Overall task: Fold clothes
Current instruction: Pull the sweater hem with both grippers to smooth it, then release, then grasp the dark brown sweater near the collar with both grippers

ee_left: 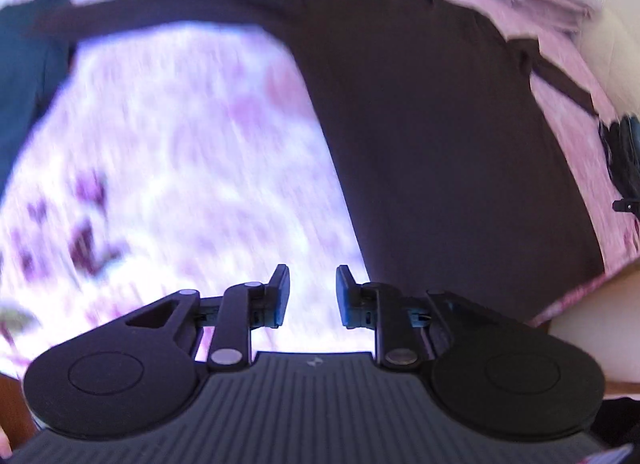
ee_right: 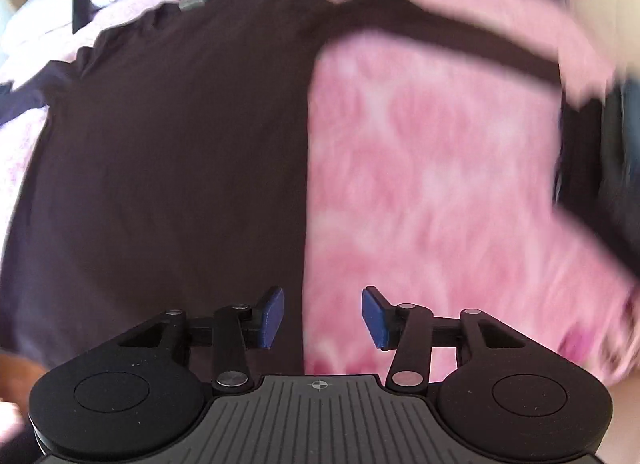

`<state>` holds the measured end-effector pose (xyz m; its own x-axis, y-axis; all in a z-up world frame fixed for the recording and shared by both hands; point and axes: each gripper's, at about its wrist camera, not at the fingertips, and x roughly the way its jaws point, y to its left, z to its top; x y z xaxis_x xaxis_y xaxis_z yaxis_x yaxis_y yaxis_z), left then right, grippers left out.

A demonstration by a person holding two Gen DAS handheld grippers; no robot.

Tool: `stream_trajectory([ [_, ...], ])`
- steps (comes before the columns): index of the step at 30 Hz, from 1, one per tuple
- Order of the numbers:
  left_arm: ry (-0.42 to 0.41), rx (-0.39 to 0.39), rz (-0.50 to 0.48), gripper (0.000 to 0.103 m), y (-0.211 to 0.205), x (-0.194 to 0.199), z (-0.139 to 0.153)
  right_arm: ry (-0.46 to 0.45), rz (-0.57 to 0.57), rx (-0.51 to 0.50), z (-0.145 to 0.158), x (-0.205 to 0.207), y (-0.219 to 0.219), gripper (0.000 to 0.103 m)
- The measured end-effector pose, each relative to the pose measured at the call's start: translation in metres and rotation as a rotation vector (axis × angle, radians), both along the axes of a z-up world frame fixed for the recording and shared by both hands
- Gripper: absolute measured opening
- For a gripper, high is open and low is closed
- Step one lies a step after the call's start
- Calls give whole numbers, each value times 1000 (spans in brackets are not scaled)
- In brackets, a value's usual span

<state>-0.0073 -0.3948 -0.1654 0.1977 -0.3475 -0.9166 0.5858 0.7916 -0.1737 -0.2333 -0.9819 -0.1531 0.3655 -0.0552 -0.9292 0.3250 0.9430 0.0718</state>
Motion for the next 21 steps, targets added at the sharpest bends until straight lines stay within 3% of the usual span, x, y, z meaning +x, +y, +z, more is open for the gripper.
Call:
stream_trajectory([
  [5, -80, -45, -52, 27, -50, 81, -3, -121, 54, 40, 21, 81, 23, 48],
  [9, -135, -78, -171, 27, -93, 151, -22, -200, 104, 97, 20, 175, 52, 47],
  [15, -281, -79, -370, 27, -168, 233, -49, -263, 192, 159, -9, 323, 93, 47],
  [21, -336, -101, -409, 28, -235, 286, -84, -293, 274, 182, -45, 445, 104, 47],
])
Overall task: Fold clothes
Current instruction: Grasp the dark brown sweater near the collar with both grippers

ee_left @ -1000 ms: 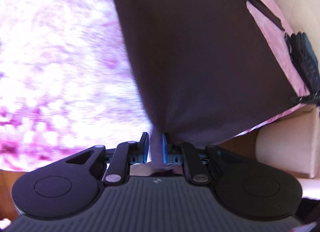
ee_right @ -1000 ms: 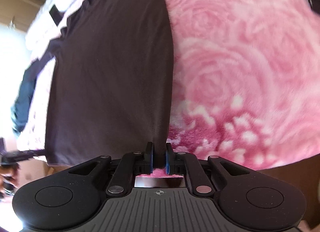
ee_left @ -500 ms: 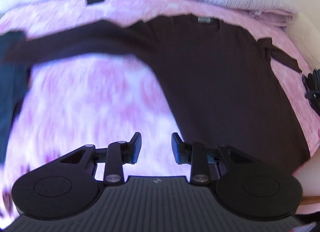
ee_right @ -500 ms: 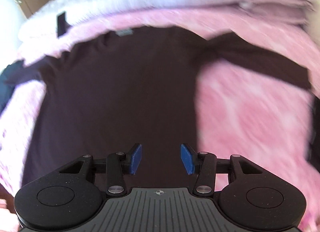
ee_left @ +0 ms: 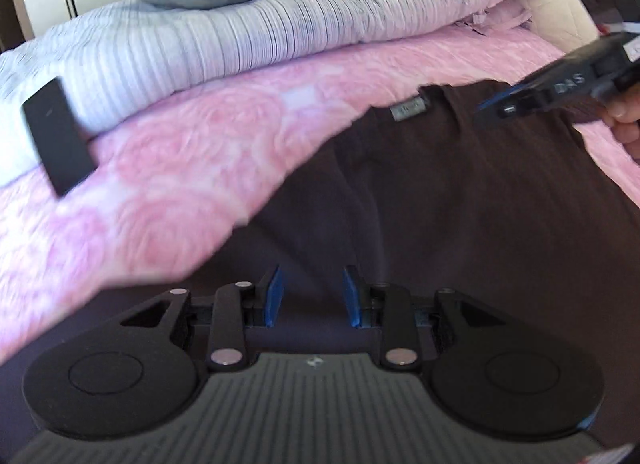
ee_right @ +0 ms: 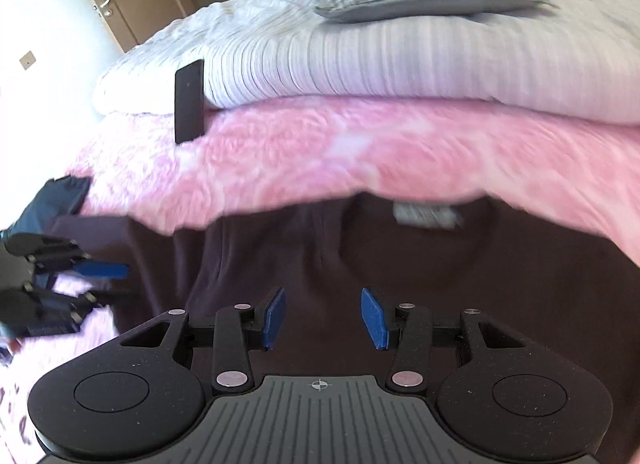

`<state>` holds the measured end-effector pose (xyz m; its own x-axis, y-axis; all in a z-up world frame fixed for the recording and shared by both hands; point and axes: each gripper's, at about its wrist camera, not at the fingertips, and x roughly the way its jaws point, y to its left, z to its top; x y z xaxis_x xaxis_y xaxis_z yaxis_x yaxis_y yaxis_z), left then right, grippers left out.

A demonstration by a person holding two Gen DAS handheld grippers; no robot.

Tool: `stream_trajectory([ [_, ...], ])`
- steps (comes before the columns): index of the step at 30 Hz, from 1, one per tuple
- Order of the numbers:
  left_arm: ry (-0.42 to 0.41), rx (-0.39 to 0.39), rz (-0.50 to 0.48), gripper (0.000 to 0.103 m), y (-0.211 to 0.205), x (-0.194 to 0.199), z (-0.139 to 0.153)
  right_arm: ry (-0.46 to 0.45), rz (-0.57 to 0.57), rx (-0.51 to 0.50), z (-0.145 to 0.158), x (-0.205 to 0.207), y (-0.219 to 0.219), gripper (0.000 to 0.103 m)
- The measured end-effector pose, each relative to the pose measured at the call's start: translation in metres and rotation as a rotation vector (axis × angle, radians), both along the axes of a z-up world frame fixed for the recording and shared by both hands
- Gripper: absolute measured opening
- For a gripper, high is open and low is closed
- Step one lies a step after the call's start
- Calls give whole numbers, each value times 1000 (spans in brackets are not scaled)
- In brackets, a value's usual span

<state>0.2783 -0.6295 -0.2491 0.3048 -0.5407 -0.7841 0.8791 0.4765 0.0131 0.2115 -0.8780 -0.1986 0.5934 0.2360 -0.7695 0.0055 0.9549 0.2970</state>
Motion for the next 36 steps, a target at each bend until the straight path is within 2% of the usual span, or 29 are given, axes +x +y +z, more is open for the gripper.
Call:
stream_trajectory([
  [4, -67, -23, 10, 29, -34, 21, -18, -8, 16, 64, -29, 51, -9, 47],
  [7, -50, -16, -17, 29, -54, 34, -37, 16, 35, 45, -54, 72, -11, 47],
  [8, -38, -12, -25, 24, -59, 39, -43, 22, 42, 39, -62, 77, -10, 47],
  [9, -30, -4, -30, 13, -63, 42, -48, 25, 46, 41, -68, 80, -10, 47],
  [11, -27, 2, -32, 9, -65, 44, -54, 28, 54, 48, -74, 87, -10, 47],
  [12, -33, -2, -26, 5, -64, 45, -54, 28, 56, 52, -75, 89, -10, 42],
  [13, -45, -1, -16, 5, -64, 46, -54, 29, 58, 57, -77, 92, -11, 14],
  [14, -52, 0, -5, 4, -63, 49, -54, 29, 61, 61, -78, 95, -11, 3],
  [18, -43, 6, 28, 5, -67, 64, -58, 11, 56, 56, -74, 116, -15, 3],
  [21, -39, -6, 74, 8, -69, 69, -61, 45, 49, 52, -86, 133, -20, 3],
  [24, -28, -18, 118, 12, -66, 70, -59, 33, 9, 91, -91, 125, -26, 3],
  [26, -22, -23, 140, 18, -63, 71, -55, 12, -13, 69, -85, 112, -26, 5],
  [28, -20, -26, 163, 18, -58, 70, -49, -17, -36, 50, -77, 93, -29, 12],
  [30, -33, -12, 179, 18, -56, 66, -42, -26, -67, 32, -70, 67, -39, 12],
  [34, -52, -17, 208, 17, -55, 54, -23, -11, -157, 5, -65, 18, -83, 12],
  [36, -54, -36, 192, 16, -64, 42, -12, 7, -212, -10, -66, -3, -112, 12],
])
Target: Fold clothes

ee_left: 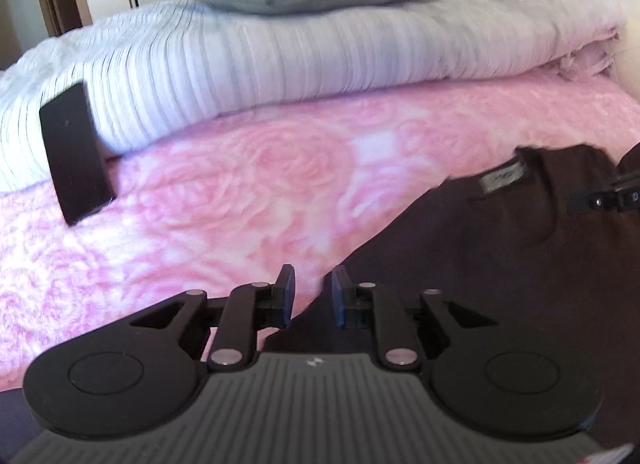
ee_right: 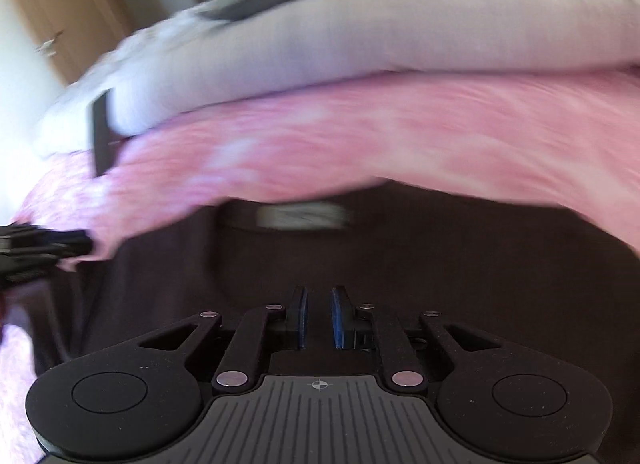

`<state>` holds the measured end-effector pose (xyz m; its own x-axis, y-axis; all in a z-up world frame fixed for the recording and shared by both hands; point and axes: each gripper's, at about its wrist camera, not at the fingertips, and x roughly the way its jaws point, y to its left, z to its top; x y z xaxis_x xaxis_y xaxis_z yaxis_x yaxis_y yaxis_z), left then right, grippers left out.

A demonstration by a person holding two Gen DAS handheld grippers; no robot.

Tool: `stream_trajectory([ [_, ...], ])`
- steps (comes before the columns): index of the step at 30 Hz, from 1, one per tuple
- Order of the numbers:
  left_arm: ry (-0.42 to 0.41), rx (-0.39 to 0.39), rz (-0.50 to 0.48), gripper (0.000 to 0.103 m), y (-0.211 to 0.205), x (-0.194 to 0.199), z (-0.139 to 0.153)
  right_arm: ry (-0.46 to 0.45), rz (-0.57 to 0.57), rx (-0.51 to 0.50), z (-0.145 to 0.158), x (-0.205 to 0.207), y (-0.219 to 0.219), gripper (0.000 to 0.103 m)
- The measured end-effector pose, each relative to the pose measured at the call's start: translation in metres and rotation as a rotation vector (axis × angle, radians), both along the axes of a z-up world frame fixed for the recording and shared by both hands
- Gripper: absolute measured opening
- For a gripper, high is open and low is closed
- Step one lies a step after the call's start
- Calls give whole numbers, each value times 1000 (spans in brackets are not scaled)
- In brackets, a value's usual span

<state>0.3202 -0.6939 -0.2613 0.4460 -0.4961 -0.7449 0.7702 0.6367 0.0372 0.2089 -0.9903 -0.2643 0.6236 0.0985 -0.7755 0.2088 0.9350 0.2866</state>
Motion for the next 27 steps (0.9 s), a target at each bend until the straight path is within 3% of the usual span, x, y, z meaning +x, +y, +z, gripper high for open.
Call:
stream_trajectory([
  [8, 43, -21, -261, 16, -97, -86, 7, 31, -211, -9, -7, -90, -115, 12],
  [11, 76, -17, -354, 16, -136, -125, 5, -4, -288, -9, 12, -131, -138, 12],
  [20, 80, 2, -668, 16, -220, -226, 26, 122, -482, -177, 61, -251, -177, 13],
  [23, 79, -12, -742, 16, -240, -255, 26, 153, -484, -233, 76, -276, -173, 13],
  [27, 67, -5, -803, 16, -267, -298, 21, 182, -396, -294, 98, -296, -171, 12],
])
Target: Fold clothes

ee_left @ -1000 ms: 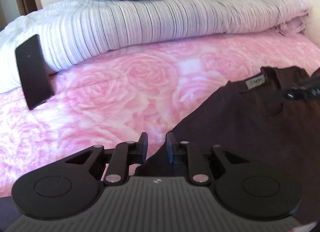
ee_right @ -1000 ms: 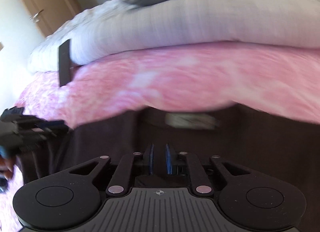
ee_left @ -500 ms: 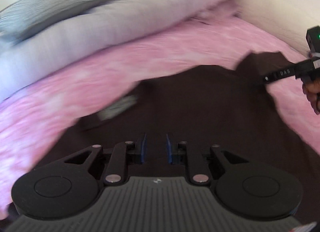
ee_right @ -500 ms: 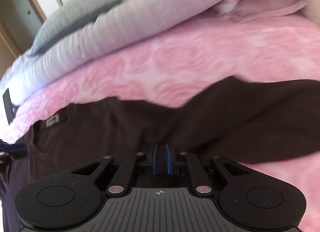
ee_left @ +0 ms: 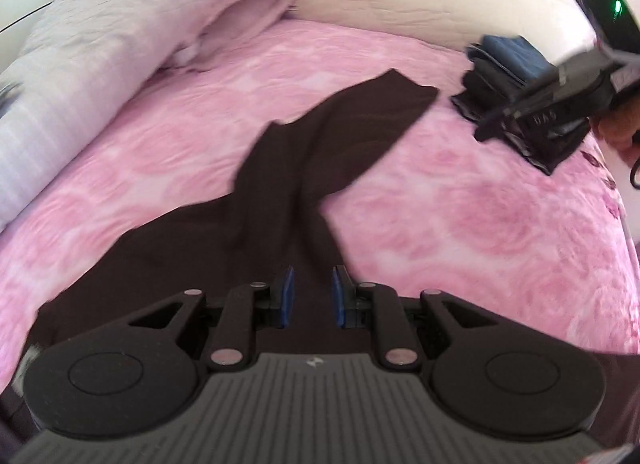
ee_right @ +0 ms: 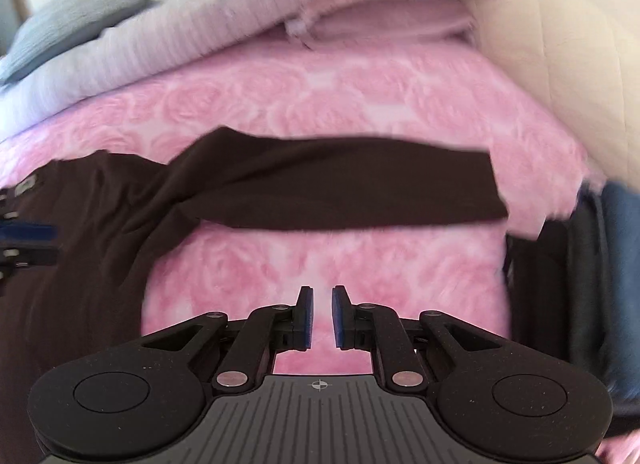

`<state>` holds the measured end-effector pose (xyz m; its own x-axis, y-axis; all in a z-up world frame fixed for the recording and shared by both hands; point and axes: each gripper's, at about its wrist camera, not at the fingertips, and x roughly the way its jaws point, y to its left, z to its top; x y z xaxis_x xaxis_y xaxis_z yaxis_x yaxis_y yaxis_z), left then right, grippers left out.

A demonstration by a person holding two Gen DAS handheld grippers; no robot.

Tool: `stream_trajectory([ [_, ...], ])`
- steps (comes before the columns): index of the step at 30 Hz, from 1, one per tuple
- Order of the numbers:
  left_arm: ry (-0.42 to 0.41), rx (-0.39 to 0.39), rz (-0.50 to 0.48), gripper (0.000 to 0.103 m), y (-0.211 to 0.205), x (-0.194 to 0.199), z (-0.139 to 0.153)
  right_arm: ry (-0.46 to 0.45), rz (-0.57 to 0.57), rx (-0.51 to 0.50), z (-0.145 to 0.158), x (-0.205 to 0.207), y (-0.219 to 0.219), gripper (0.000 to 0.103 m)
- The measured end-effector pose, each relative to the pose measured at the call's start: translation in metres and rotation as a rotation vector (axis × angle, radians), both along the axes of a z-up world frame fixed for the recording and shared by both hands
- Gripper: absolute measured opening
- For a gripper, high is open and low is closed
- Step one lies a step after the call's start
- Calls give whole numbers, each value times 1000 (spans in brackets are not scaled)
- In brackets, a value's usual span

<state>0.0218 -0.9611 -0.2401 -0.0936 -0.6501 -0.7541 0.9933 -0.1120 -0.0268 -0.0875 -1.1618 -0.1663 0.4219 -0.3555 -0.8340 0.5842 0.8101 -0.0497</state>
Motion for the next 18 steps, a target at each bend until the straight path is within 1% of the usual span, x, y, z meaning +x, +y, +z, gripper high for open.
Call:
stream_trajectory([
  [2, -11, 2, -12, 16, -12, -20, -2, 26, 57, -76, 3, -2, -7, 13],
  [4, -36, 11, -10, 17, -25, -36, -8, 85, 126, -149, -4, 2, -21, 13],
  [6, -72, 22, 10, 17, -42, -45, -17, 126, 218, -183, -17, 9, -44, 13],
  [10, -158, 50, 94, 17, -80, -56, -43, 228, 457, -295, -48, 25, -87, 14],
  [11, -184, 59, 112, 17, -90, -57, -50, 248, 515, -316, -56, 27, -98, 16],
  [12, -215, 71, 128, 17, -99, -60, -57, 266, 575, -337, -64, 29, -108, 25],
  [13, -254, 84, 134, 18, -106, -64, -62, 283, 644, -367, -68, 28, -113, 57],
  [14, -296, 92, 133, 18, -111, -66, -65, 307, 719, -387, -74, 27, -117, 75],
  [16, -367, 112, 120, 18, -121, -70, -73, 383, 863, -414, -88, 24, -120, 75],
  [18, -430, 131, 104, 20, -128, -72, -78, 454, 960, -449, -101, 19, -120, 75],
])
